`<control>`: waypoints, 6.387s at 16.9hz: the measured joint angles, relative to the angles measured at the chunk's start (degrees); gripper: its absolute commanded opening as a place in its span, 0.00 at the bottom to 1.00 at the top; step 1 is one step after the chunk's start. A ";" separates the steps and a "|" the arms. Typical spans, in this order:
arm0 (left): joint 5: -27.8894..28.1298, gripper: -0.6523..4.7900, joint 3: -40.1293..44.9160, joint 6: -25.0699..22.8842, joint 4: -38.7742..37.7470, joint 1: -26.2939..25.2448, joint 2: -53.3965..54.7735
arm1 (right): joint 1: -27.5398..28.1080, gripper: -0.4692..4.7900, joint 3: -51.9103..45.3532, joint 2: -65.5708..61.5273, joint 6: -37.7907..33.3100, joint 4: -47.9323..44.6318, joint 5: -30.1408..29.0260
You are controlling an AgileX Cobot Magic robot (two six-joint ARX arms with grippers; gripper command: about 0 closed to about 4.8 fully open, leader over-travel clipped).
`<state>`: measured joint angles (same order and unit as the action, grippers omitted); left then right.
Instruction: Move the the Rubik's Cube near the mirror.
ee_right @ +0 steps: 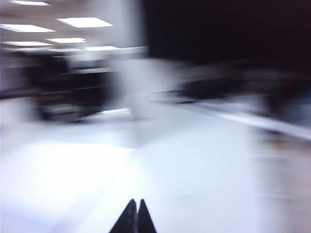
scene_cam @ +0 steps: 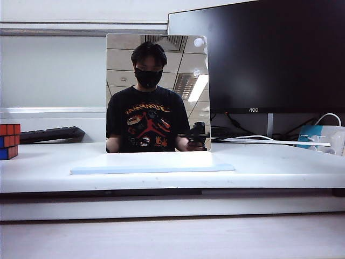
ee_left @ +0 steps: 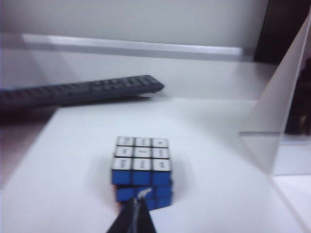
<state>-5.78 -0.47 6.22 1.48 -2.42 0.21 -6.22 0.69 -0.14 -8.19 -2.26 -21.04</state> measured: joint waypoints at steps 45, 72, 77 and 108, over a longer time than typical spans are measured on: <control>-12.31 0.11 -19.37 20.39 44.57 17.25 81.18 | -0.11 0.09 0.00 0.00 -5.81 -1.75 -18.10; 43.95 0.47 -40.24 34.32 31.08 56.37 99.16 | -0.09 0.09 0.00 0.00 -5.86 -1.73 -17.55; 43.82 0.76 -40.22 31.30 32.09 56.35 99.25 | -0.09 0.09 0.00 0.00 -5.86 -1.73 -17.55; 7.76 0.11 -40.09 -15.67 -20.15 57.24 13.99 | 0.09 0.09 0.00 -0.02 7.45 -1.73 15.93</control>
<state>1.98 -40.56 -9.45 -18.68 54.83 14.20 -6.13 0.69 -0.16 -0.73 -3.99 -5.10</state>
